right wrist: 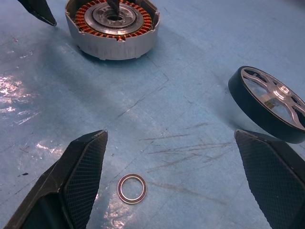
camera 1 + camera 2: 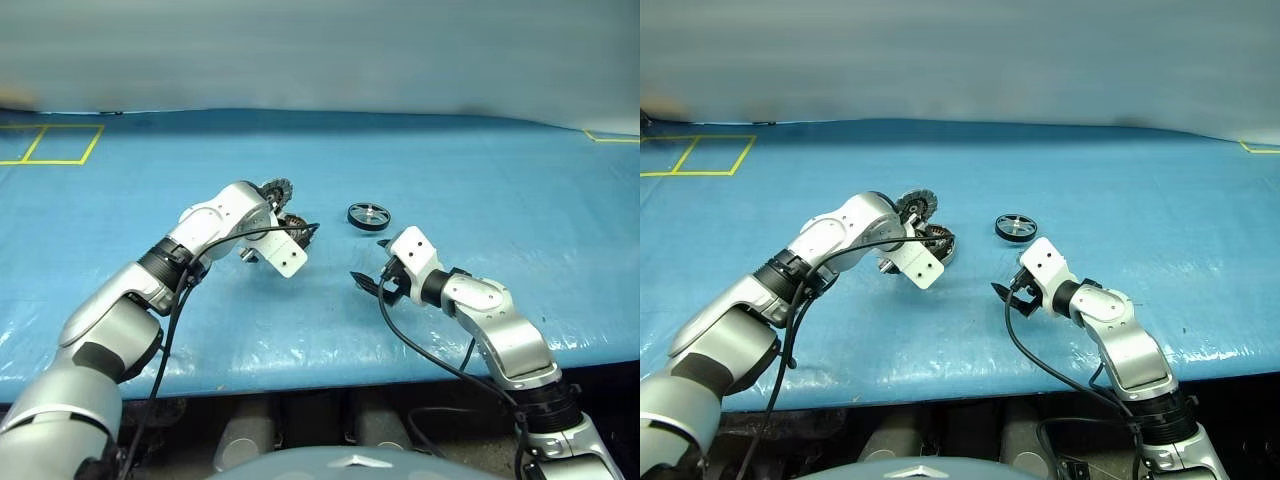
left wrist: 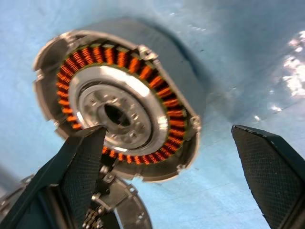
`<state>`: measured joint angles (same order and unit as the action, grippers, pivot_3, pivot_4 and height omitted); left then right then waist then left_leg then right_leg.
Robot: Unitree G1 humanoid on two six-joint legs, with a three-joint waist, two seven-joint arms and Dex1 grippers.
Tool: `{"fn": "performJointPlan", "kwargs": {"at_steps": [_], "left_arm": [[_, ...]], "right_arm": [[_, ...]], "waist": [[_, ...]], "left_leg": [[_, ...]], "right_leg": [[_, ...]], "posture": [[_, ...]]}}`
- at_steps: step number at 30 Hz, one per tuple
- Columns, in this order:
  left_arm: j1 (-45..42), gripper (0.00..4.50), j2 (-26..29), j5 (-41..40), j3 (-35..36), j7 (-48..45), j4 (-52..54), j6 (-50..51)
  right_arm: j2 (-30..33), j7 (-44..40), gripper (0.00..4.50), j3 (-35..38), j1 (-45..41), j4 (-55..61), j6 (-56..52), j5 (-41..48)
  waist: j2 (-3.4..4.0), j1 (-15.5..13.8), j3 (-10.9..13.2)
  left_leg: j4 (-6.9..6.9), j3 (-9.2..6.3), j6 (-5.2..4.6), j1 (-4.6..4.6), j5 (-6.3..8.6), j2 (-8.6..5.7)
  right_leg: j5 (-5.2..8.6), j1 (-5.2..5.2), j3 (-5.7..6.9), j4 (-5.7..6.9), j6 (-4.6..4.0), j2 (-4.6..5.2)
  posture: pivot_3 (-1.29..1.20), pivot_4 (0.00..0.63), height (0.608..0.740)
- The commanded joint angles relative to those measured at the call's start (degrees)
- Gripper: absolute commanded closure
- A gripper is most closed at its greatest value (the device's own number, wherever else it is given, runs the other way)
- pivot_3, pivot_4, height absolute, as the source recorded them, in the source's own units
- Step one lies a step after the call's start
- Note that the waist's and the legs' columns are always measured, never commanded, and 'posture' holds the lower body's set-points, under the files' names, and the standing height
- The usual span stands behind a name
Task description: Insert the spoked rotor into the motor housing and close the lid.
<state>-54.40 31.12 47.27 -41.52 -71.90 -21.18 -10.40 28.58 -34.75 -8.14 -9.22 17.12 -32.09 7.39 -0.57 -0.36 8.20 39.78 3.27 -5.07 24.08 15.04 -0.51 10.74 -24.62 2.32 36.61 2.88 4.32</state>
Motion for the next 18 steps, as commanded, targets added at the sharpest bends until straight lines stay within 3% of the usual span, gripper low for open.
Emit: {"fn": "performJointPlan", "kwargs": {"at_steps": [1,15,18], "left_arm": [[-1.09,0.01,0.21,0.77,0.18,-0.57,-0.11,-0.07],[-1.45,0.01,-2.77,0.97,-0.07,0.34,-3.69,0.89],[-1.37,0.59,-2.84,1.03,-0.27,-0.12,-4.61,0.45]], "right_arm": [[-0.02,0.09,0.0,0.81,-0.84,1.95,0.26,0.58],[-0.09,0.03,0.0,0.69,-1.2,2.02,0.27,0.56],[-0.16,0.32,0.0,0.9,-1.02,2.2,0.29,0.52]], "waist": [[0.0,0.0,0.0],[0.0,-0.3,0.0],[0.0,-0.41,0.0]], "left_leg": [[0.0,0.0,0.0,0.0,0.0,0.0],[0.01,0.0,0.0,-0.01,0.0,0.0],[0.01,0.0,0.0,-0.02,0.0,0.0]], "right_leg": [[0.0,0.0,0.0,0.0,0.0,0.0],[0.0,0.01,0.0,0.01,0.01,-0.01],[0.0,0.02,0.0,0.01,0.01,0.0]], "posture": [[0.0,0.15,0.74],[0.0,0.15,0.74],[0.0,0.15,0.74]]}}
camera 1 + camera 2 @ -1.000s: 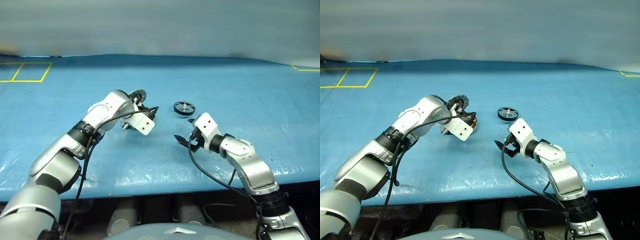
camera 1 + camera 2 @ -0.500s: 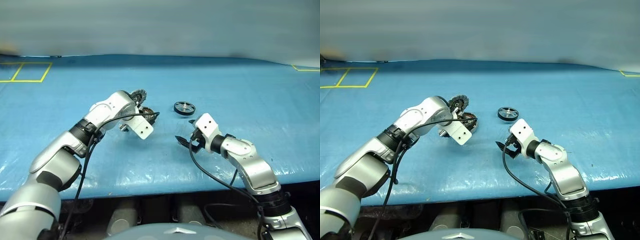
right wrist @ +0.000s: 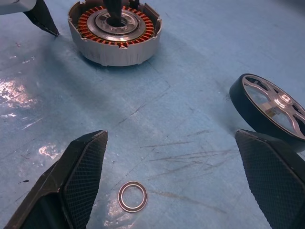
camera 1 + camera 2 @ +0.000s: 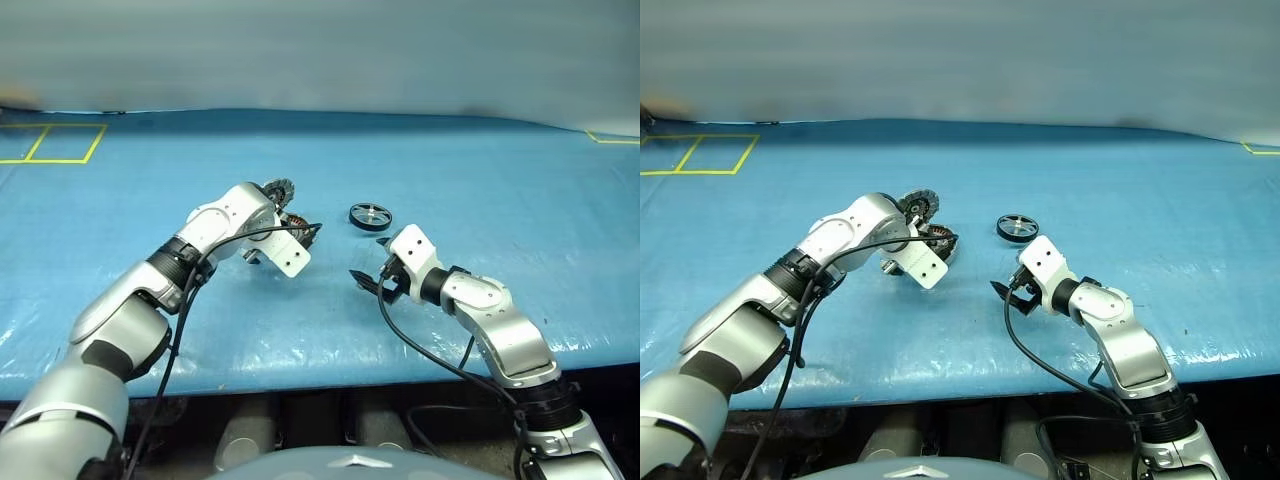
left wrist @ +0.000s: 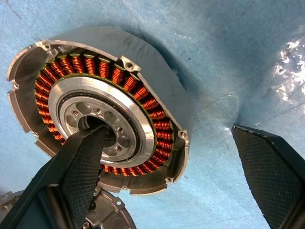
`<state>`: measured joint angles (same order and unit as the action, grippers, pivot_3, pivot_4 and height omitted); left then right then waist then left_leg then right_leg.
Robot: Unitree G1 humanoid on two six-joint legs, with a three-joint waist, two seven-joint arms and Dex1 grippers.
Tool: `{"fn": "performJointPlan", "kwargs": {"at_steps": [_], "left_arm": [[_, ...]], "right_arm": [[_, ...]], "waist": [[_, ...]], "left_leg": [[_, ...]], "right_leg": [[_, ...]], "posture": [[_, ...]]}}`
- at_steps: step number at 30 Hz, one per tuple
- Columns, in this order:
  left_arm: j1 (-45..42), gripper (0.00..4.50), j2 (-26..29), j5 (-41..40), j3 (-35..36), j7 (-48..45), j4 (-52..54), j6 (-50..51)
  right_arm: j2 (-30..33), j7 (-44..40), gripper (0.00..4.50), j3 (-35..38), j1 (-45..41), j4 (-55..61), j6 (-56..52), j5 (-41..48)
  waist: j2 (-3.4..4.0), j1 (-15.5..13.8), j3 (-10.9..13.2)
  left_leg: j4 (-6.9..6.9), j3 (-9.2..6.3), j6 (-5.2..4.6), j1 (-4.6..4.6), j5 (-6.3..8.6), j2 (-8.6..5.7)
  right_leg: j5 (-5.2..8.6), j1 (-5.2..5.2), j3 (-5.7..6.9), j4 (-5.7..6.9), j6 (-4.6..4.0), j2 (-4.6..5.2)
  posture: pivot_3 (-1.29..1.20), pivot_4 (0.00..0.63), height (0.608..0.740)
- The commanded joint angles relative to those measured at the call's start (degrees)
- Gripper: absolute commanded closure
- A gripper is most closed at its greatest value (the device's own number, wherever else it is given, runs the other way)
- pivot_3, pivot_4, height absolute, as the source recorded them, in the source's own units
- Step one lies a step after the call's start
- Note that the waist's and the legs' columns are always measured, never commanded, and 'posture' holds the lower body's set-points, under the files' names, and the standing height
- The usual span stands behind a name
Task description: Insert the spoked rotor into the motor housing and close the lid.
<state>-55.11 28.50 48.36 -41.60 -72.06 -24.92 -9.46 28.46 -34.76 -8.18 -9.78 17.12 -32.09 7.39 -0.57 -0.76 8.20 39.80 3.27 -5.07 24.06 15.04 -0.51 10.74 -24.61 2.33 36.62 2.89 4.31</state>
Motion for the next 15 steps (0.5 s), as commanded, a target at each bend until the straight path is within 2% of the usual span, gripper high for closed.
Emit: {"fn": "performJointPlan", "kwargs": {"at_steps": [1,6,15], "left_arm": [[-0.67,0.86,-0.06,-0.04,-0.3,-0.25,-1.09,-0.77],[-0.3,2.42,0.27,0.36,-0.54,0.02,-1.76,-1.44],[0.32,2.42,1.62,0.22,-0.34,1.27,-1.42,-3.88]], "right_arm": [[-0.1,0.43,0.0,0.96,-0.41,2.25,0.32,0.49],[-0.47,0.93,0.0,1.11,-0.21,2.33,0.47,0.5],[-0.93,2.45,0.0,1.93,0.39,2.25,1.03,0.29]], "waist": [[0.0,0.0,0.0],[0.0,0.33,0.0],[0.0,0.73,0.0]], "left_leg": [[0.0,0.0,0.0,0.0,0.0,0.0],[0.01,0.01,-0.01,-0.02,0.0,0.01],[0.02,0.01,0.0,-0.04,0.0,0.02]], "right_leg": [[0.0,0.0,0.0,0.0,0.0,0.0],[0.0,0.0,-0.01,0.01,0.0,0.0],[0.01,0.0,-0.01,0.05,-0.01,0.01]], "posture": [[0.0,0.15,0.74],[0.0,0.15,0.74],[0.0,0.15,0.74]]}}
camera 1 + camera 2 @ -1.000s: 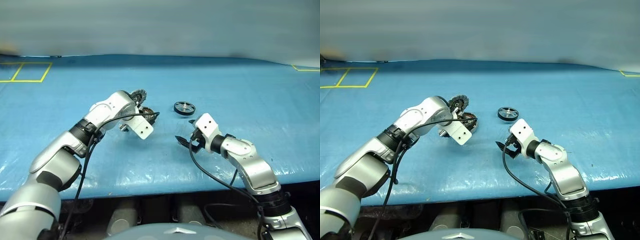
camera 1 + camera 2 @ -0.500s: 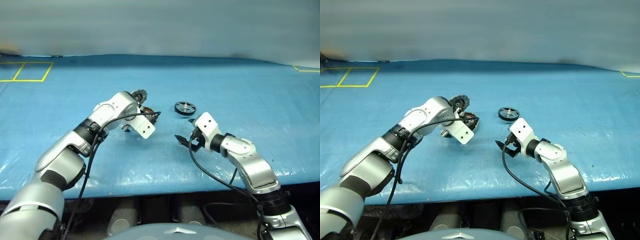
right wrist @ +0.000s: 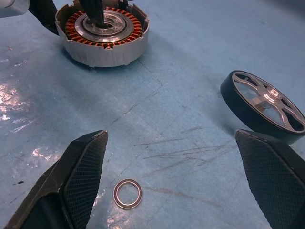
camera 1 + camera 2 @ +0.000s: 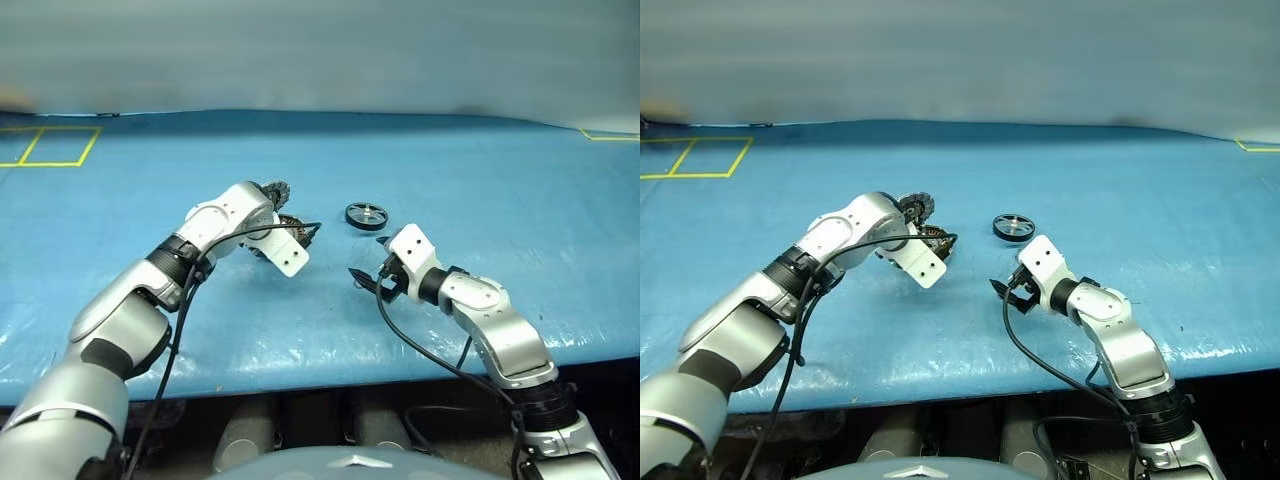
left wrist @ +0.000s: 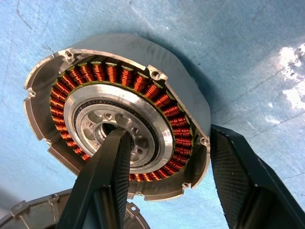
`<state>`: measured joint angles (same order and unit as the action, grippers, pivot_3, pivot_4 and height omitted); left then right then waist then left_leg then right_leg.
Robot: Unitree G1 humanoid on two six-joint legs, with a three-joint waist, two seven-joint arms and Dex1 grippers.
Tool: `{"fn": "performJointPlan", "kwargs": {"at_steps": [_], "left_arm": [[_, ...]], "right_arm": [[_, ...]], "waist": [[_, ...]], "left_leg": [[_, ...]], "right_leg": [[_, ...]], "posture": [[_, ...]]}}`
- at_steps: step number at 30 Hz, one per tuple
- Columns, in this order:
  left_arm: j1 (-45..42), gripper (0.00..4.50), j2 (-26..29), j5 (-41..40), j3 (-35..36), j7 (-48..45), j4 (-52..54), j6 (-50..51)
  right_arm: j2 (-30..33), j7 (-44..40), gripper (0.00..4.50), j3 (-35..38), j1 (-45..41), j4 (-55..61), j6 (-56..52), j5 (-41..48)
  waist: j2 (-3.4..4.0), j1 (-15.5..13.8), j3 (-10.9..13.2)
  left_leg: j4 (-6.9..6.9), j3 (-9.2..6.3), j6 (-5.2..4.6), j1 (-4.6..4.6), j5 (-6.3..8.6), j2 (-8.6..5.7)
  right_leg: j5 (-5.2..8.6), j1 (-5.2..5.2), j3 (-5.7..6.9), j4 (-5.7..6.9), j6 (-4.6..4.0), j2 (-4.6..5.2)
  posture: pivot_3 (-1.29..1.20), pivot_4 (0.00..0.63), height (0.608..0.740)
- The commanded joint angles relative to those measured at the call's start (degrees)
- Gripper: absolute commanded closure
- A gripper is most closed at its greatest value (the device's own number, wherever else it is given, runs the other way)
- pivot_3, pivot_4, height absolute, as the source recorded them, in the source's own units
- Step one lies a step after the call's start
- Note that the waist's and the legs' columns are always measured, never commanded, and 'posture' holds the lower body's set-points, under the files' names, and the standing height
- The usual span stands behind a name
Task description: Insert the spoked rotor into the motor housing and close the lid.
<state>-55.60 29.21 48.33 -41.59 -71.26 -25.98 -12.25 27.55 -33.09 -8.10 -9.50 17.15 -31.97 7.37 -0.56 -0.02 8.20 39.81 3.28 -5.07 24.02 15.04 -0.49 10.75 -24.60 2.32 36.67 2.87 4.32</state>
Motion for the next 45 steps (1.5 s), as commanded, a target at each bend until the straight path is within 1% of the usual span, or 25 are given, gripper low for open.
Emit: {"fn": "performJointPlan", "kwargs": {"at_steps": [1,4,7,12,15,23,31,36,39,42,45], "left_arm": [[0.78,2.42,1.07,0.14,-0.29,0.97,-0.25,-1.75],[0.87,2.42,1.73,-0.41,0.09,2.12,1.16,-3.96],[1.04,2.42,2.23,-1.69,0.37,1.3,4.17,-6.17],[1.27,2.42,1.98,-3.27,1.0,1.05,7.24,-7.49],[1.94,2.42,2.59,-4.29,1.38,0.94,9.85,-8.95],[5.28,2.42,2.77,-6.48,1.62,2.37,14.56,-11.46],[7.11,2.42,3.05,-7.66,0.78,2.12,16.42,-14.67],[7.85,2.42,2.28,-8.72,0.62,2.63,15.92,-15.75],[8.45,2.42,1.58,-10.61,-0.29,3.37,15.88,-19.1],[8.73,2.42,2.65,-10.69,-0.74,2.02,16.55,-20.65],[8.24,2.42,3.27,-9.78,-0.86,2.56,15.52,-22.46]], "right_arm": [[-0.03,1.18,0.0,2.23,0.25,2.18,1.03,0.27],[-0.19,2.41,0.0,3.36,0.71,1.99,1.49,0.19],[-0.14,3.3,0.0,4.59,1.55,1.78,2.17,0.11],[-0.11,4.64,0.0,5.86,2.89,1.8,3.08,-0.2],[-0.3,5.65,0.0,7.32,5.08,2.55,3.7,0.03],[-2.4,7.74,0.0,7.2,7.6,2.31,5.9,-0.28],[-3.84,9.25,0.0,7.26,8.8,2.36,7.48,-0.55],[-4.26,9.74,0.0,7.12,9.05,2.33,7.92,-0.52],[-4.7,10.04,0.0,6.92,9.25,2.11,8.33,-0.63],[-4.97,10.06,0.0,6.99,9.47,1.73,8.8,-0.75],[-5.11,10.09,0.0,7.07,9.53,1.38,9.19,-0.77]], "waist": [[0.0,0.0,0.0],[0.0,-0.07,0.0],[0.0,-0.05,0.0],[0.01,-0.31,0.01],[0.01,-0.71,0.01],[0.02,-0.81,0.02],[0.03,-0.88,0.02],[0.03,-0.91,0.02],[0.03,-0.92,0.02],[0.03,-0.92,0.02],[0.03,-0.87,0.02]], "left_leg": [[0.0,0.0,0.0,0.0,0.0,0.0],[0.0,0.0,0.0,0.0,0.0,0.0],[0.0,0.0,0.0,0.01,0.0,-0.01],[0.0,0.01,-0.03,0.07,0.02,-0.02],[0.0,0.01,-0.05,0.1,0.03,-0.02],[0.0,0.01,-0.08,0.14,0.05,-0.03],[0.02,0.01,-0.08,0.12,0.05,-0.04],[0.01,0.01,-0.08,0.09,0.05,-0.04],[0.02,0.01,-0.08,0.08,0.05,-0.04],[0.02,0.01,-0.09,0.08,0.05,-0.04],[0.02,0.01,-0.09,0.06,0.05,-0.04]], "right_leg": [[0.0,0.0,0.0,0.01,0.0,0.0],[0.0,0.0,0.0,0.01,0.0,0.01],[0.0,0.0,0.0,-0.01,0.0,0.03],[0.0,-0.03,0.01,-0.04,0.0,0.04],[-0.01,-0.03,0.02,-0.1,0.01,0.04],[-0.03,-0.02,0.01,-0.2,0.05,0.02],[-0.04,0.02,0.01,-0.21,0.07,0.01],[-0.03,0.05,0.01,-0.21,0.07,0.01],[-0.03,0.06,0.0,-0.21,0.07,0.01],[-0.04,0.06,0.0,-0.23,0.07,0.01],[-0.04,0.08,0.0,-0.22,0.07,0.01]], "posture": [[0.0,0.15,0.74],[0.0,0.15,0.74],[0.0,0.15,0.74],[0.0,0.15,0.74],[0.0,0.15,0.74],[0.0,0.15,0.74],[0.0,0.15,0.74],[0.0,0.15,0.74],[0.0,0.15,0.74],[0.0,0.15,0.74],[0.0,0.15,0.74]]}}
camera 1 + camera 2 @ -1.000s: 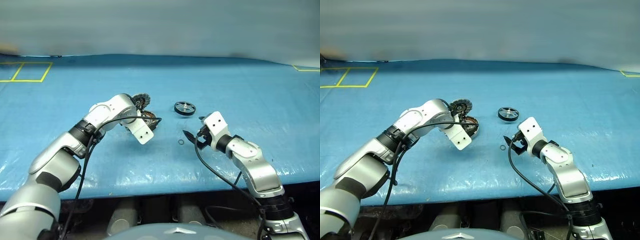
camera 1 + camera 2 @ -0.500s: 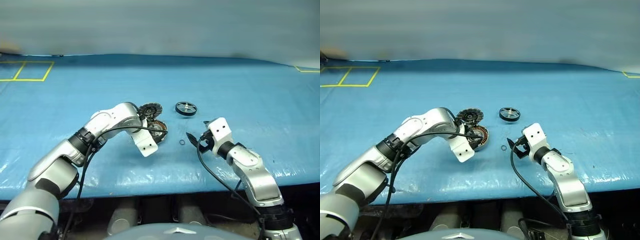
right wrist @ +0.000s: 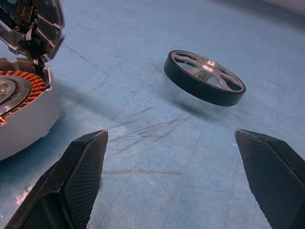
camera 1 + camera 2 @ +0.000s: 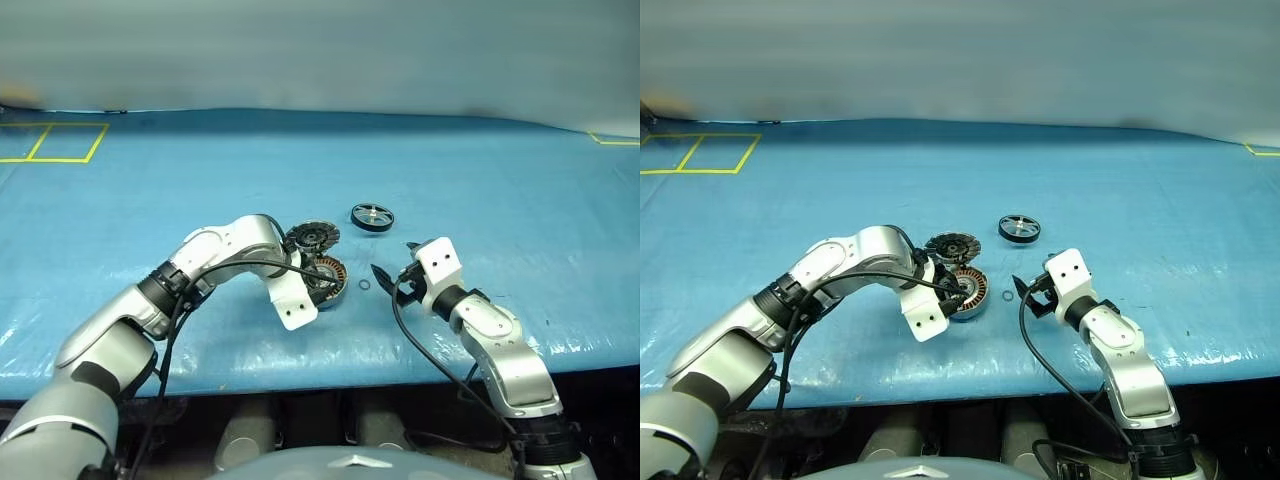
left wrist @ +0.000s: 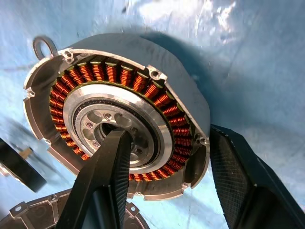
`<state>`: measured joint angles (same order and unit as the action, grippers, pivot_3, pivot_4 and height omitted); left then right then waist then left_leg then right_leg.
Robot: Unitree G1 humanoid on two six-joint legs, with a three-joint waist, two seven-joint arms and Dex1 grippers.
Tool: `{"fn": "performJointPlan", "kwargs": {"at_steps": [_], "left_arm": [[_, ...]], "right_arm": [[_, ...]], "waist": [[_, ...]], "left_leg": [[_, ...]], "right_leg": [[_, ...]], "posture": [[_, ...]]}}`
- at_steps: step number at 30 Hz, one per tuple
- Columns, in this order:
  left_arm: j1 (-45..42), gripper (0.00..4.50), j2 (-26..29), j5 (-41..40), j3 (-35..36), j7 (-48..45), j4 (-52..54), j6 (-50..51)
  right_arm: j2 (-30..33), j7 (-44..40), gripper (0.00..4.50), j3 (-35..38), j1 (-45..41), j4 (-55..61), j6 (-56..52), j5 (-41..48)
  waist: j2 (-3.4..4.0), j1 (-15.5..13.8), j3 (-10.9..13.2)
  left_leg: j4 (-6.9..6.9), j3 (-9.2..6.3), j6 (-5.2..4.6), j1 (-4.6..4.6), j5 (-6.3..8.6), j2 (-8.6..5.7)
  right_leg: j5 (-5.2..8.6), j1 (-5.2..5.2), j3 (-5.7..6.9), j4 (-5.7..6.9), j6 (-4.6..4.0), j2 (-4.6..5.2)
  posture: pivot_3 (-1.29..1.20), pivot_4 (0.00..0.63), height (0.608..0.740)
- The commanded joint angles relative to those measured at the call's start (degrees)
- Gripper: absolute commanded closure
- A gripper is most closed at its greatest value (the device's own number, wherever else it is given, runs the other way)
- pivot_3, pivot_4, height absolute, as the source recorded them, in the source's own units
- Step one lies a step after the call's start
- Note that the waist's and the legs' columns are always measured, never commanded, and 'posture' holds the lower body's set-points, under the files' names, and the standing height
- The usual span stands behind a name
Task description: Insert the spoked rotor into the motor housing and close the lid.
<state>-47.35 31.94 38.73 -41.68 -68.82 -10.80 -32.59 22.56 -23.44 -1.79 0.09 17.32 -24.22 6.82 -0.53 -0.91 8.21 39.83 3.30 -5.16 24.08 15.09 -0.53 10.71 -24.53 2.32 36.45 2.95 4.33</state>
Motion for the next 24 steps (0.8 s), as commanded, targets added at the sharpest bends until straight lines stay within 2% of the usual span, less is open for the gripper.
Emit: {"fn": "performJointPlan", "kwargs": {"at_steps": [1,6,7,12,14,19,24], "left_arm": [[-0.16,2.42,0.75,0.11,-0.86,-0.11,0.1,-2.38],[-0.77,2.42,1.58,0.62,-1.56,-1.92,-0.32,-3.67],[-0.99,1.7,1.8,0.71,-1.71,-2.17,-0.56,-3.92],[-0.8,0.08,1.39,1.52,-0.2,1.2,-0.85,-3.6],[-0.98,0.03,0.85,1.54,0.47,2.58,-0.61,-3.25],[0.16,0.03,1.54,-2.74,1.61,-0.68,2.28,-0.36],[3.02,0.03,4.5,-11.66,4.07,-6.14,7.89,3.62]], "right_arm": [[-0.17,0.47,0.0,0.76,-0.11,1.08,1.54,-0.24],[-0.62,0.66,0.0,0.58,-0.46,0.6,1.86,-0.31],[-0.72,0.68,0.0,0.53,-0.56,0.53,1.88,-0.34],[-1.05,0.53,0.0,0.6,-0.69,0.4,1.98,-0.48],[-1.19,0.42,0.0,0.65,-0.67,0.26,2.08,-0.52],[-1.54,0.17,0.0,0.69,-0.89,-0.3,2.33,-0.55],[-1.77,-0.28,0.0,0.71,-0.9,-0.65,2.54,-0.28]], "waist": [[0.0,0.03,0.0],[0.0,0.21,0.0],[0.01,0.25,0.0],[0.02,0.25,-0.01],[0.03,0.18,-0.01],[0.03,0.13,-0.01],[0.04,0.34,0.0]], "left_leg": [[0.0,0.0,0.0,-0.02,0.0,0.0],[0.0,0.02,0.0,-0.04,0.0,0.02],[0.0,0.04,0.0,-0.05,0.0,0.02],[0.0,0.06,0.01,-0.14,0.0,0.05],[0.0,0.06,0.01,-0.18,0.0,0.05],[0.01,0.07,0.01,-0.18,-0.01,0.04],[0.0,0.08,0.01,-0.12,0.0,0.05]], "right_leg": [[0.0,0.01,0.0,0.01,0.0,0.0],[0.0,0.02,-0.01,0.01,0.0,-0.02],[0.0,0.02,-0.01,0.01,0.0,-0.02],[0.01,0.06,-0.03,0.03,0.01,-0.04],[0.01,0.1,-0.04,0.04,0.01,-0.02],[0.01,0.09,-0.04,0.06,0.02,-0.01],[0.02,0.02,-0.05,0.07,-0.02,0.0]], "posture": [[0.0,0.15,0.74],[0.0,0.15,0.74],[0.0,0.15,0.74],[0.0,0.15,0.74],[0.0,0.15,0.74],[0.0,0.15,0.74],[0.0,0.15,0.74]]}}
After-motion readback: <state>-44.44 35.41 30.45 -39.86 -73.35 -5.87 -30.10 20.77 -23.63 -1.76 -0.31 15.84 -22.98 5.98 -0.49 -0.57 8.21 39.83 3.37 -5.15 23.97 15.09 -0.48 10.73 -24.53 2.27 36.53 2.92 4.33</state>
